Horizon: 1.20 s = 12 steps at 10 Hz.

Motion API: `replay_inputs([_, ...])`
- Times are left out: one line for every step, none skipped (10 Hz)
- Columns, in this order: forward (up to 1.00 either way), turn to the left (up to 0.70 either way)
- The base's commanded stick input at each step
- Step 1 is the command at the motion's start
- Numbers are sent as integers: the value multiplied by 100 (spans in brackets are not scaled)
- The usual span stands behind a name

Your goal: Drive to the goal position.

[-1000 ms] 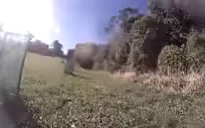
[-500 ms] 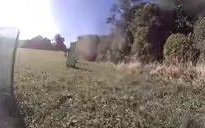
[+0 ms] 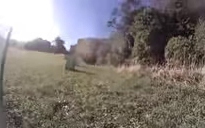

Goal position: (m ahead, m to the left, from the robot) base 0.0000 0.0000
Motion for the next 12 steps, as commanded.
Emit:
replay_inputs([50, 0])
replay_inputs([50, 0])
replay_inputs([50, 0])
replay_inputs([50, 0])
replay_inputs([50, 0])
replay_inputs([50, 0])
replay_inputs([50, 5])
replay_inputs([50, 24])
replay_inputs([50, 42])
replay_inputs([50, 29])
replay_inputs([50, 7])
replay_inputs([50, 0])
